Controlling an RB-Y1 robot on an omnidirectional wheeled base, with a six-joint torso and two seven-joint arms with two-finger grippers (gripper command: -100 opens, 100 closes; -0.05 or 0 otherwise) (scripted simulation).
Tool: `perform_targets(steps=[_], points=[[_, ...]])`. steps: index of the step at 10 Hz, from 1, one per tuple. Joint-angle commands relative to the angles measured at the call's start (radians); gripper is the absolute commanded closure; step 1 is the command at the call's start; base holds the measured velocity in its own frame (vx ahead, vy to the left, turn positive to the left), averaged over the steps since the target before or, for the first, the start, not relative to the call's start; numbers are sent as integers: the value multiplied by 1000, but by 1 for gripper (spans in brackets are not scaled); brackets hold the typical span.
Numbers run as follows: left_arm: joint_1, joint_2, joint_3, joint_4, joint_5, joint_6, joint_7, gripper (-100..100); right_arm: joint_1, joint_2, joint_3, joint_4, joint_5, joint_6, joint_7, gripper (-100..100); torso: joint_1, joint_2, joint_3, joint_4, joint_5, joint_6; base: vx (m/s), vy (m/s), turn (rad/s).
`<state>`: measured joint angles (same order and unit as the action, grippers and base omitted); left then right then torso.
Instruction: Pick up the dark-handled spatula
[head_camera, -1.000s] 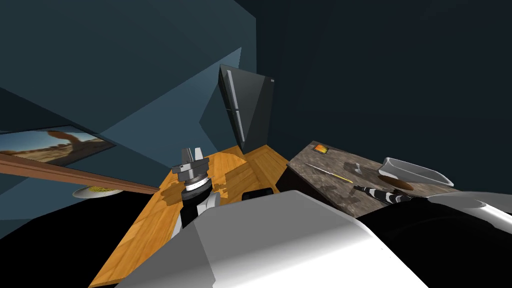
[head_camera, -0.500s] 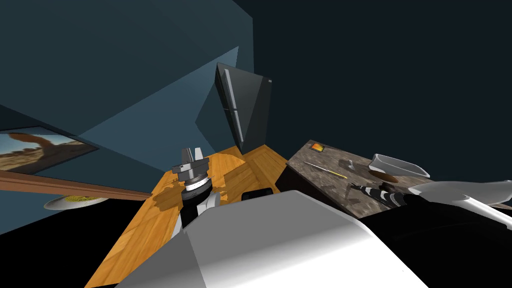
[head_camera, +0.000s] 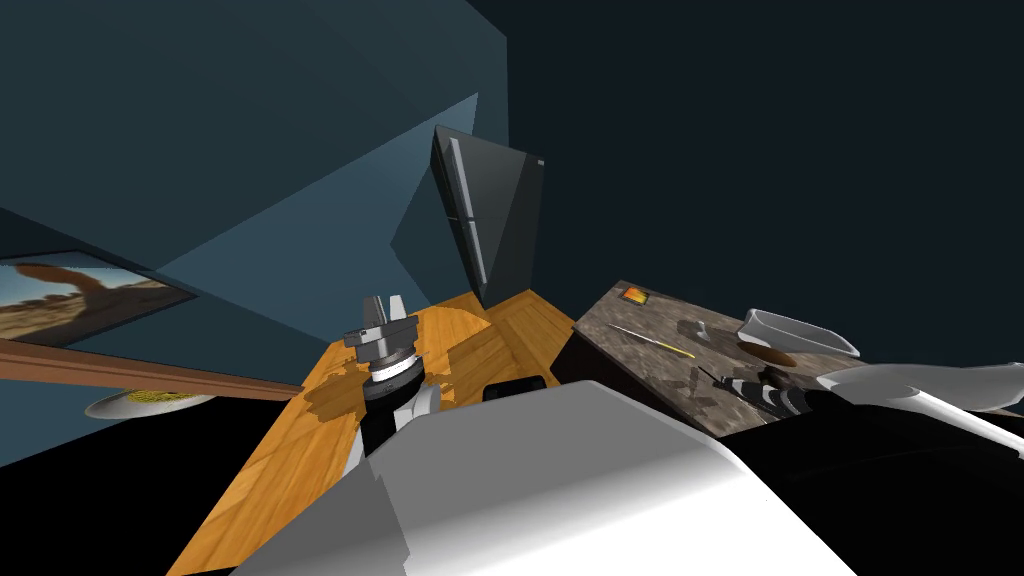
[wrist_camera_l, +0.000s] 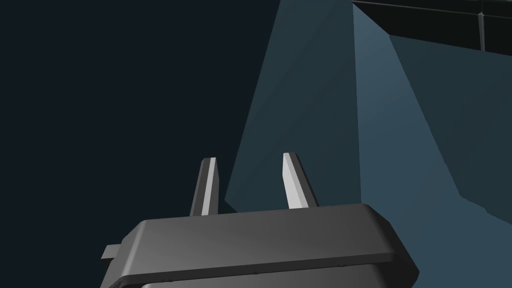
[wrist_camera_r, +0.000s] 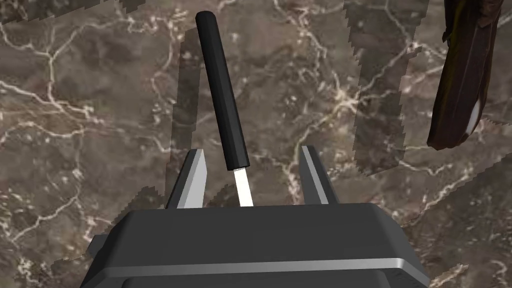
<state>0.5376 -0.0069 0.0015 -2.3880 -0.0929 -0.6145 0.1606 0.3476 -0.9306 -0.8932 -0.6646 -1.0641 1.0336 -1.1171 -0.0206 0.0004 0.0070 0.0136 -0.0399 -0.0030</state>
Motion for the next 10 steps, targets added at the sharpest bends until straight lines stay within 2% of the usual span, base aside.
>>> perform_targets(steps=[1,4,5,6,7,8,10], points=[[0,0,0,0,0,0,0,0,0,0,0,0,0,0,0,100,0,0,0,0,0,0,2,2,13],[0,0,0,0,0,0,0,0,0,0,0,0,0,1,1,100,0,0,0,0,0,1,0,0,0],[0,0,0,0,0,0,0,0,-1,0,0,0,0,1,1,0,0,0,0,0,0,1,0,0,0],[0,0,0,0,0,0,0,0,49,8,50,-50,-50,-49,51,100,0,0,0,0,0,1,-10,-60,271],[0,0,0,0,0,0,0,0,79,8,77,-76,-77,-71,73,100,-3,-1,0,0,0,-3,-3,-97,182],[0,0,0,0,0,0,0,0,112,8,80,-112,-108,-100,75,100,-6,-1,-1,0,0,-1,8,-66,-23],[0,0,0,0,0,0,0,0,129,8,80,-117,-170,-110,75,100,-2,0,-1,-1,0,2,0,-9,-30]])
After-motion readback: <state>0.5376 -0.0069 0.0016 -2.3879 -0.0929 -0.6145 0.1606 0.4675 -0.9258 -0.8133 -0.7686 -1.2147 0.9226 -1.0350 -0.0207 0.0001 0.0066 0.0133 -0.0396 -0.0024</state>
